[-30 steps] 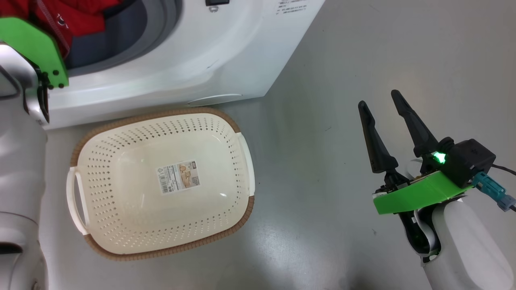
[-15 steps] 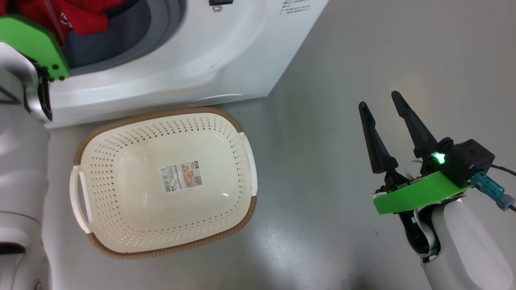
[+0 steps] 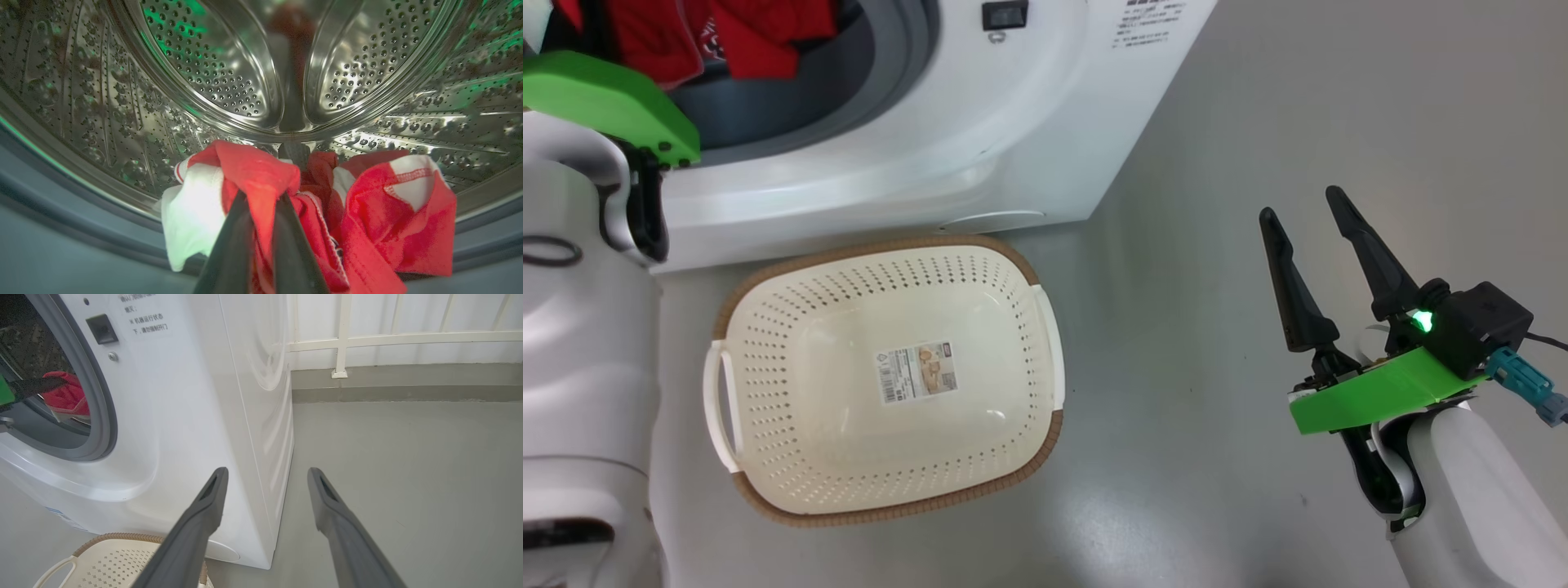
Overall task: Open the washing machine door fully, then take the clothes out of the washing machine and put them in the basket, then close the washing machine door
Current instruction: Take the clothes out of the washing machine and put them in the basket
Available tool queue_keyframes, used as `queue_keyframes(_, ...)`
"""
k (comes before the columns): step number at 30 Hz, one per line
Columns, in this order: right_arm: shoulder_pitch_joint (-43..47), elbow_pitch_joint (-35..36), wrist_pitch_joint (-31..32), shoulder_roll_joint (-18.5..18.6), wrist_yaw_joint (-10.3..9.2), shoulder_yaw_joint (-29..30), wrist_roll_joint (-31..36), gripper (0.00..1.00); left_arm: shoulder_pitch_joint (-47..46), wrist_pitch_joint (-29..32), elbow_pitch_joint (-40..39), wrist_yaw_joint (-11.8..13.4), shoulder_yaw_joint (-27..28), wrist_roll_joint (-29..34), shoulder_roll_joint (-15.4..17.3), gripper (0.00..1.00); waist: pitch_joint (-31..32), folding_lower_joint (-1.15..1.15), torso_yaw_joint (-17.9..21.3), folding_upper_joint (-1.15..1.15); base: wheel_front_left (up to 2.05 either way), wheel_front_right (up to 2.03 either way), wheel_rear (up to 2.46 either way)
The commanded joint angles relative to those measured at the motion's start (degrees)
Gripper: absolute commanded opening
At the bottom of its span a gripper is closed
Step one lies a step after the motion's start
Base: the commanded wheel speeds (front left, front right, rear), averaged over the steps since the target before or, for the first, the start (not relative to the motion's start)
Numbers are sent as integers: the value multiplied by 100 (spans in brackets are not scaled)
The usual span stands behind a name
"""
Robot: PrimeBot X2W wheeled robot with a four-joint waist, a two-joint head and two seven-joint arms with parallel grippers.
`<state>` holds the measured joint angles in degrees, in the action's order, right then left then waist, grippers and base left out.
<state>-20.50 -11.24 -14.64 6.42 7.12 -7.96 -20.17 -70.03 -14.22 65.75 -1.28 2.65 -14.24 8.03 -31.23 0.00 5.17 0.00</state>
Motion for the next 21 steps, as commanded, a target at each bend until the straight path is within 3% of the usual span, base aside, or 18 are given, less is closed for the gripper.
queue_keyframes(1, 49, 109, -36, 32, 36, -85, 28, 100, 151, -70, -296, -36, 87, -24, 238, 0, 86, 0, -69, 0, 0, 0, 0)
queue_keyframes(13, 289, 14, -36, 112, 36, -142, 19, 100, 1638, -77, -2260, -227, 412, -66, -10, 0, 788, 0, -167, 0, 0, 0, 0)
queue_keyframes(21, 536, -73, -36, 100, 36, -154, -4, 100, 2725, -77, -3149, -392, 457, -107, -167, 0, 1407, 0, -210, 0, 0, 0, 0)
